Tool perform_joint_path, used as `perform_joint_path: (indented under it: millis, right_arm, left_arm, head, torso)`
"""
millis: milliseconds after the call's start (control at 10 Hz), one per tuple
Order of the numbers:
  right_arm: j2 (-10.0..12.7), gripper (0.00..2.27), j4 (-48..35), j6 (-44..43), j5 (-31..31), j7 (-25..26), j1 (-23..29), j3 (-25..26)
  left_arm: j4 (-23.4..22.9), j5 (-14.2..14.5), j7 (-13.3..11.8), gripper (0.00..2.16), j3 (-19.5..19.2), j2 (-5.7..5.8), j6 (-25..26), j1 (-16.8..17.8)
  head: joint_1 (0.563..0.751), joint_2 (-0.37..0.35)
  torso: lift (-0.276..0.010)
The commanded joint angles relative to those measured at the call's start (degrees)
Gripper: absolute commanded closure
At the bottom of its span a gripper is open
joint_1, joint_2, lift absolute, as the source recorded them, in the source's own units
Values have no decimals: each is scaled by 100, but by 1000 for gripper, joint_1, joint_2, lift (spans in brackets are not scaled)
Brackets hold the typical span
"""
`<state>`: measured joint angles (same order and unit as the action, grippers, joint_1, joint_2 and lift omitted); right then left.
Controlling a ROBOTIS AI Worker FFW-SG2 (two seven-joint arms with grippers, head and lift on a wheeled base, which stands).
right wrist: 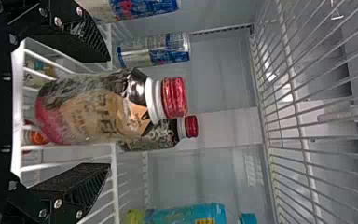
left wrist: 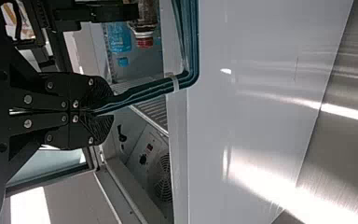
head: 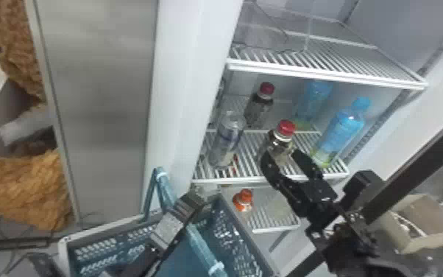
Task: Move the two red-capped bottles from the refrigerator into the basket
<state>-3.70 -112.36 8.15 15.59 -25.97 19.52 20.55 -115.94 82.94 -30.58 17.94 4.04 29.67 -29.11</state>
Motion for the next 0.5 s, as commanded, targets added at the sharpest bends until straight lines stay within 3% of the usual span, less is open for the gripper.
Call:
perform_joint_path:
  millis: [0, 400]
  right_arm:
    - [-8, 223, 63, 43, -28, 40, -82, -33]
    - [-104, 223, 584, 57, -85, 101, -574, -147]
  left_arm:
    - [0, 1, 0, 1204, 0, 0, 0, -14]
    - [0, 13, 0, 1204, 11, 9, 0, -14]
  head:
    - [695, -350]
    - [695, -350]
  torso:
    - [0]
    - [0]
